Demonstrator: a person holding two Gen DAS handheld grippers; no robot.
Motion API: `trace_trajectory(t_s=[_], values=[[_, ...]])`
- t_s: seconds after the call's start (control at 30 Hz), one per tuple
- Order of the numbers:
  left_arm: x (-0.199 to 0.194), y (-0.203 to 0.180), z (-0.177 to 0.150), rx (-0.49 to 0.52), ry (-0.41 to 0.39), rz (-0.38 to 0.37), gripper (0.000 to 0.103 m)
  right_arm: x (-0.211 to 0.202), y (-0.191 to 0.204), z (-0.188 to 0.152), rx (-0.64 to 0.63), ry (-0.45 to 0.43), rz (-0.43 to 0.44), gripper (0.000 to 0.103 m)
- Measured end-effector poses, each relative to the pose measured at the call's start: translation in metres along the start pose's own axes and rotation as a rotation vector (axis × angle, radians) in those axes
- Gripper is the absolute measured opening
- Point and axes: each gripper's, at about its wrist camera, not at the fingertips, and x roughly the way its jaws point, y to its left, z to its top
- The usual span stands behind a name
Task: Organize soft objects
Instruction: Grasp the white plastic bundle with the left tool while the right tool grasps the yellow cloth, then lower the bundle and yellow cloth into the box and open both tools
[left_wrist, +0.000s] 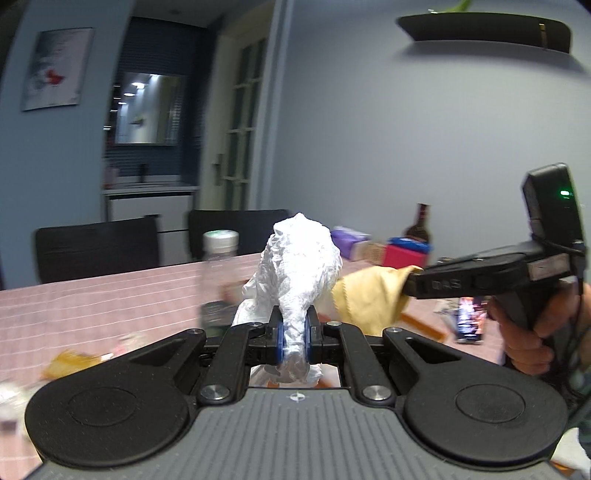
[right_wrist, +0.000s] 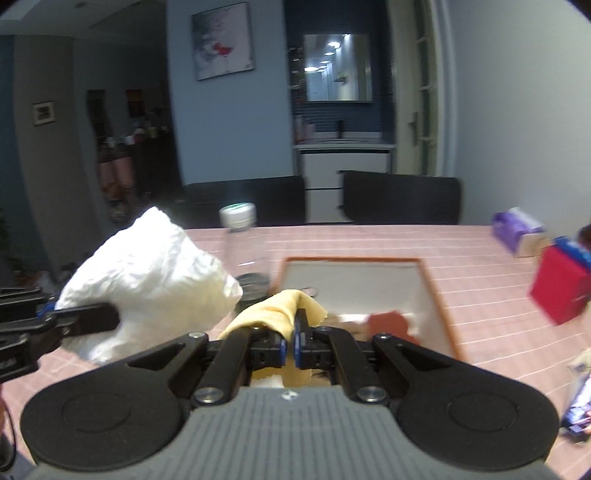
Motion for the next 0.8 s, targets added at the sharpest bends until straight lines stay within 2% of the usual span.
trace_trajectory(t_s=[0.1,0.17,0.37,0.47,0.57,0.7,0.8], values=[[0.024,-0.01,0.007,-0.006,0.026,-0.058,0.011,0.007,-0.02,0.002,-0.003,0.02,-0.058,0.001],[0.043,-0.015,0.01,0.007,0.051,-0.065,0.011,0.016,-0.03,0.001,-0.026,0.04,-0.117,0.001],[0.109,-0.023,0.002,0.037,0.224,-0.082,0.011,0.066,-0.059,-0.016,-0.086,0.149,-0.225,0.001],[0.137,-0.023,-0.005,0.057,0.321,-0.095,0.011,0.086,-0.066,-0.024,-0.088,0.211,-0.209,0.001],[0.158,-0.023,-0.01,0.095,0.392,-0.077,0.011,0.102,-0.067,-0.031,-0.107,0.276,-0.2,0.001],[0.178,-0.033,-0.018,0.169,0.458,-0.04,0.011,0.116,-0.063,-0.034,-0.178,0.338,-0.206,0.002],[0.188,-0.041,-0.026,0.232,0.504,-0.012,0.011,0.129,-0.068,-0.035,-0.183,0.386,-0.204,0.002]])
